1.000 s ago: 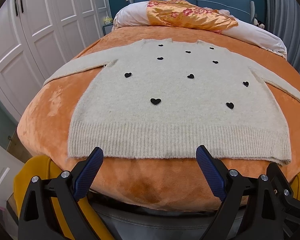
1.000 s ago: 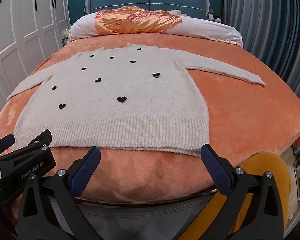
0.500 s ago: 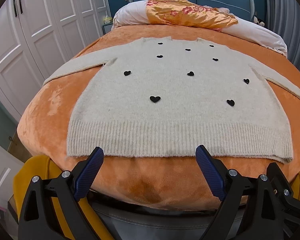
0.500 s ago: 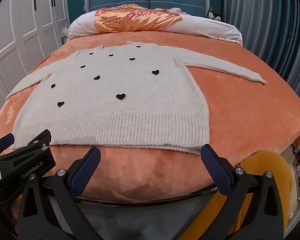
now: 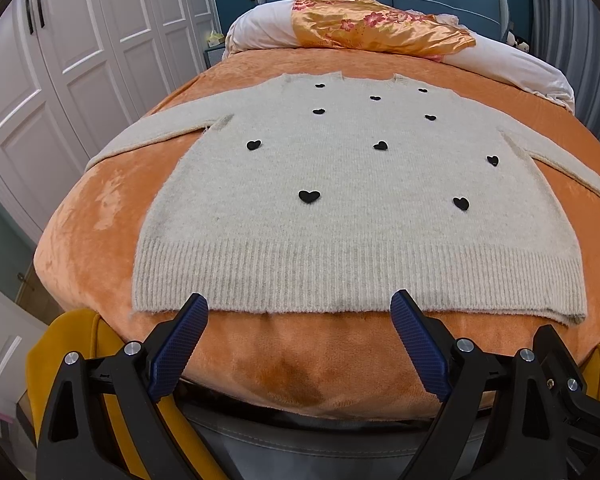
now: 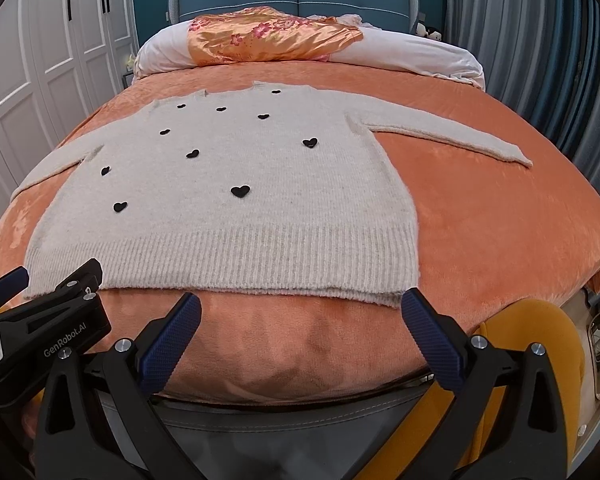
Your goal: Fold small clothes
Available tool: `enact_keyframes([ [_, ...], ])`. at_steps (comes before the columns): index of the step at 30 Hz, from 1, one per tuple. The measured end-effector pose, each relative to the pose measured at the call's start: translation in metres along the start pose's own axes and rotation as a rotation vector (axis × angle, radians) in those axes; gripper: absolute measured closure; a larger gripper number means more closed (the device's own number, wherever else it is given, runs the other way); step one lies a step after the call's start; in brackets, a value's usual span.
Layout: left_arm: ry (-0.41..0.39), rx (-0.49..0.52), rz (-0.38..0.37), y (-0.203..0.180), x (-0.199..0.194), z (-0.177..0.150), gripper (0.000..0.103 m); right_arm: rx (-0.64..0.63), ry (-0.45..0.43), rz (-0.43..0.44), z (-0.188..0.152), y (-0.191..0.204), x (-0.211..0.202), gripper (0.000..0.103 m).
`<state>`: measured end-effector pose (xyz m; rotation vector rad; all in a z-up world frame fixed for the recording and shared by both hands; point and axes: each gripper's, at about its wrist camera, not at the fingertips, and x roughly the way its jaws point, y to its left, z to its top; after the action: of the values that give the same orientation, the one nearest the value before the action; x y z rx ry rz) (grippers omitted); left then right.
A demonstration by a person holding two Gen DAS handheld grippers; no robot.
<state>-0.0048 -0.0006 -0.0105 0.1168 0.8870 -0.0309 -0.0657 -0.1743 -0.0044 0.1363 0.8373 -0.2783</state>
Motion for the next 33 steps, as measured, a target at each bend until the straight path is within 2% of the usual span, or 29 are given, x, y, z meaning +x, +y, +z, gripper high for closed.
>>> enact_keyframes([
  [15,0.002,0.009,-0.001,-0.0016,0.0014,-0.0017,0.018,0.003,0.004,-0.002,-0.0012,-0.0012,0.0005,0.005],
  [33,0.006,0.012,0.000,-0.0042,0.0014,-0.0019,0.018,0.004,0.006,-0.002,-0.0018,-0.0030,0.0017,0.005],
])
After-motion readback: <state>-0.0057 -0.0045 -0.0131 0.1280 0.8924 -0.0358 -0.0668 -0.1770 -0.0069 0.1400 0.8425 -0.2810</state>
